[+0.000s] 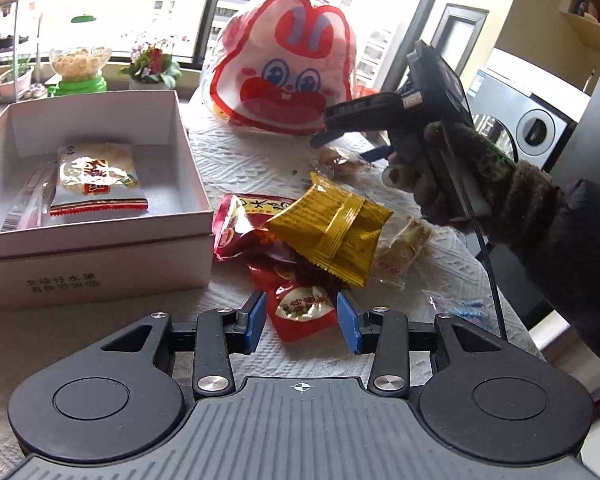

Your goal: Organize snacks

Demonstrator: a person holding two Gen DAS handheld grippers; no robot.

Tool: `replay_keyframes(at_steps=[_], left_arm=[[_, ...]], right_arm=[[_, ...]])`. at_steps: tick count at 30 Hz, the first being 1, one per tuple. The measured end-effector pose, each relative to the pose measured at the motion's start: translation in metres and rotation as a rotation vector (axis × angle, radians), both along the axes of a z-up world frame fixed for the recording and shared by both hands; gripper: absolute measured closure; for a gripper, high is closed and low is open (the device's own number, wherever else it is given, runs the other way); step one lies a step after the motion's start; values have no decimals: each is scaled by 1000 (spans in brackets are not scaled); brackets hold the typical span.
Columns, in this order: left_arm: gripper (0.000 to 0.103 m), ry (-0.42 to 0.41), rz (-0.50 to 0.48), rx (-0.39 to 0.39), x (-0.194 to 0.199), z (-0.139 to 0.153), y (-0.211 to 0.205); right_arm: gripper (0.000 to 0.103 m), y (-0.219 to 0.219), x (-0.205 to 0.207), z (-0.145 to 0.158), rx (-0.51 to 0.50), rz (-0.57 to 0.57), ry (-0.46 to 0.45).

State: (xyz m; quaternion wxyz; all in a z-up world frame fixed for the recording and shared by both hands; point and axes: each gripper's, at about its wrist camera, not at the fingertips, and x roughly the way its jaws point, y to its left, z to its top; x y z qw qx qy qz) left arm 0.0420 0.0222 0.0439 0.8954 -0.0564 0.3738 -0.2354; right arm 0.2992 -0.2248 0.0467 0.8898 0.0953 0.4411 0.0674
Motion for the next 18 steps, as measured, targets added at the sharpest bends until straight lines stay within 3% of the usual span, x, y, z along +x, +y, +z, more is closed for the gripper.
replay_keyframes(at_steps=[2, 3, 5, 9, 14, 18], left_arm=[[59, 8, -21, 1, -2, -2, -1], [59, 14, -30, -6, -2, -3, -2], [59, 18, -38, -19, 2, -5, -6], [59, 29, -4, -50, 12, -8, -15], [58, 8, 66, -32, 12, -2, -12], [59, -9, 113, -35, 8, 5, -5]], right_arm=[[21, -4, 6, -4, 36, -4, 16], [29, -2, 3, -2, 52, 34, 29], [32, 5, -11, -1, 66, 127, 46], [32, 15, -69, 5, 67, 259, 46], [31, 18, -128, 17, 111, 409, 73], [30, 16, -176, 26, 21, 489, 23]])
